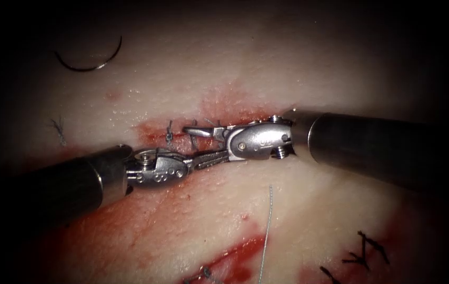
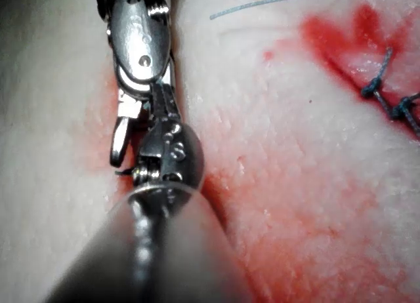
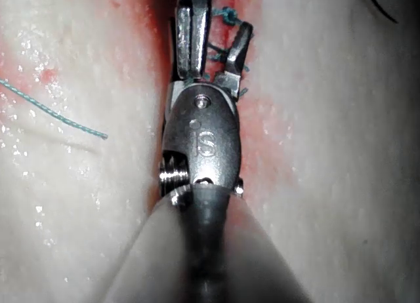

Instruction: Wound Closure

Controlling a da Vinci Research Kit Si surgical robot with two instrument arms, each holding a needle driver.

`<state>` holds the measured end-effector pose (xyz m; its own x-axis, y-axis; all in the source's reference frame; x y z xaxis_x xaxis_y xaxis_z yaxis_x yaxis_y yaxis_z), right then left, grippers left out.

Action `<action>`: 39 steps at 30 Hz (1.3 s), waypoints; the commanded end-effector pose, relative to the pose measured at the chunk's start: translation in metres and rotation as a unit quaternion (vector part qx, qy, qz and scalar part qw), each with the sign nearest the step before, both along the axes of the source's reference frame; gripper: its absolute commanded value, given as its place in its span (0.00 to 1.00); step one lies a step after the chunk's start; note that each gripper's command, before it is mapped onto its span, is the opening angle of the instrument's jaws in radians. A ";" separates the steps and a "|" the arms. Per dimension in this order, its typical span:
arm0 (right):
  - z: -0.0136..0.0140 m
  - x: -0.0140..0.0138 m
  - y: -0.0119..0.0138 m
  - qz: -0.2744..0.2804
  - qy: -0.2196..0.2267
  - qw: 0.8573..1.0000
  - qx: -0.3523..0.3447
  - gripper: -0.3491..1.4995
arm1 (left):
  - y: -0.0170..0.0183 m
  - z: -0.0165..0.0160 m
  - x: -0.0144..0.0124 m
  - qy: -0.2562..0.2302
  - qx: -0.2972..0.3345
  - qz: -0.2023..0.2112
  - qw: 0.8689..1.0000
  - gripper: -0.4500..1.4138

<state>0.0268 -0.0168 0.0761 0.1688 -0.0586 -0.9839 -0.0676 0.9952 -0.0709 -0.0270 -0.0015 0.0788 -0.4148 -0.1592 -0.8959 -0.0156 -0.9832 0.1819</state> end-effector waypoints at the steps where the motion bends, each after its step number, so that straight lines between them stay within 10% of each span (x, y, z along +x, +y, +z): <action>1: 0.0002 0.0002 0.0005 0.001 0.000 1.000 0.001 1.00 | 0.0006 0.0001 -0.0003 0.001 0.000 -0.001 1.000 0.00; 14: -0.0027 -0.0088 0.0040 0.059 -0.013 0.998 0.019 1.00 | 0.0016 -0.0057 0.0103 0.110 0.007 -0.072 0.991 0.00; 26: -0.0027 -0.0083 0.0037 0.068 -0.015 0.997 0.030 0.99 | 0.0007 -0.0001 0.0156 0.253 0.088 -0.149 0.952 0.00; 33: -0.0027 -0.0082 0.0036 0.069 -0.014 0.997 0.035 0.99 | -0.0014 0.0044 0.0158 0.295 0.159 -0.147 0.931 0.14; 39: -0.0026 -0.0079 0.0032 0.069 -0.011 0.997 0.040 0.99 | -0.0013 0.0049 0.0176 0.306 0.182 -0.162 0.920 0.67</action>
<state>0.0180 -0.0140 0.0730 0.1942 0.0474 -0.9798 -0.2060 0.9785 0.0065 -0.0090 -0.0034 0.0834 -0.8321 0.3284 -0.4469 -0.3236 -0.9419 -0.0898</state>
